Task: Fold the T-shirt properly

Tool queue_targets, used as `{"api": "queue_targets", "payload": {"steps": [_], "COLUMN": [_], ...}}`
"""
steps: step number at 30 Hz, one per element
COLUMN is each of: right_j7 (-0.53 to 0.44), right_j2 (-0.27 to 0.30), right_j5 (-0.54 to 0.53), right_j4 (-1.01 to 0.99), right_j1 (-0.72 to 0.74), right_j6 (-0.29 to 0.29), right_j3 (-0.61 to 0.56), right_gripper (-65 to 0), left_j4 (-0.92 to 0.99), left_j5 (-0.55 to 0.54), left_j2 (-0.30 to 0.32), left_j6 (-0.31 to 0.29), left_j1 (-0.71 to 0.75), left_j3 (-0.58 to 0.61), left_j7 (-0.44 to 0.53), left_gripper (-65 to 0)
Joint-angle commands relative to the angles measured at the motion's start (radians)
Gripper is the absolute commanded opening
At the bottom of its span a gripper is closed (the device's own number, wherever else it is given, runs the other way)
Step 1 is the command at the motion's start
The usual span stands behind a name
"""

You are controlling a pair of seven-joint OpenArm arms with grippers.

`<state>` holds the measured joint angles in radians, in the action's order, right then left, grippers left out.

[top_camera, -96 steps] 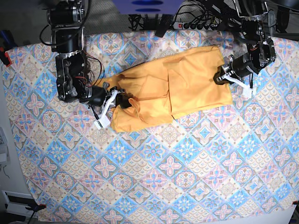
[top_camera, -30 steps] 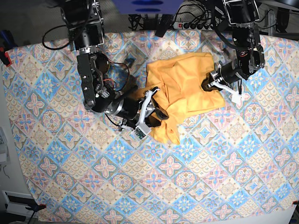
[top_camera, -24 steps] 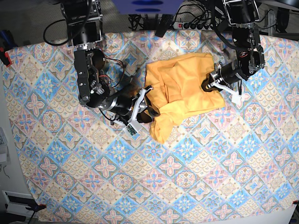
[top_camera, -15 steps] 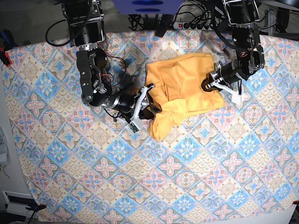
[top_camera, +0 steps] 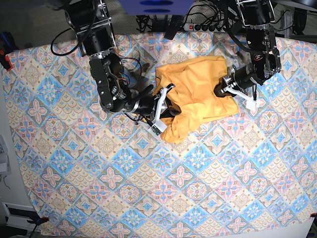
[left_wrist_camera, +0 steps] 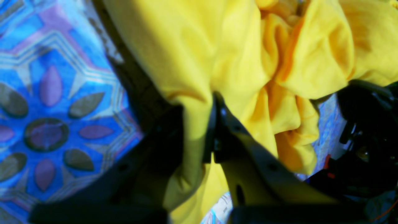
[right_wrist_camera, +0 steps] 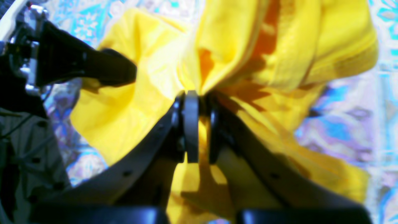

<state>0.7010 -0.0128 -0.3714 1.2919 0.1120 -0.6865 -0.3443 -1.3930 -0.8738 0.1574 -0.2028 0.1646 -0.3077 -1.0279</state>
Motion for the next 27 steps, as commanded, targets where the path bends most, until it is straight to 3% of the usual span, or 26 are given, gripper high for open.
{"api": "queue_targets", "payload": {"steps": [1,8,16,21,24,27], "right_j7": [-0.028,0.021,-0.034,-0.142,-0.159,-0.16], "right_j2": [-0.008,-0.014,-0.066,-0.097,-0.114,-0.128], "right_j5": [-0.027,-0.027,-0.018,-0.018,-0.016,0.01], "right_j4": [0.045,0.205,0.084,-0.044,-0.045,-0.033], "right_j1": [0.019,0.019,0.025,0.025,0.025,0.038], "right_j6": [-0.012,-0.012,-0.012,-0.012,-0.012,-0.012], "right_j3": [-0.009,-0.181,-0.306,-0.281,-0.278,-0.266], "right_gripper": [-61.6,-61.6,-61.2,-51.5,-44.9,-43.4], "left_j4": [-0.015,-0.015,-0.015,-0.015,-0.015,-0.015], "left_j5": [-0.017,-0.017,-0.017,-0.017,-0.017,-0.017], "left_j2": [0.011,0.011,0.011,0.011,0.008,0.008], "left_j6": [-0.007,-0.007,-0.007,-0.007,-0.007,-0.007], "left_j1": [-0.006,-0.007,-0.009,-0.007,-0.009,-0.009], "left_j3": [-0.005,-0.005,-0.005,-0.005,-0.005,-0.005], "left_j7": [0.008,0.01,0.01,0.01,0.01,0.01], "left_gripper": [-65.0,-65.0,-65.0,-65.0,-65.0,-65.0]}}
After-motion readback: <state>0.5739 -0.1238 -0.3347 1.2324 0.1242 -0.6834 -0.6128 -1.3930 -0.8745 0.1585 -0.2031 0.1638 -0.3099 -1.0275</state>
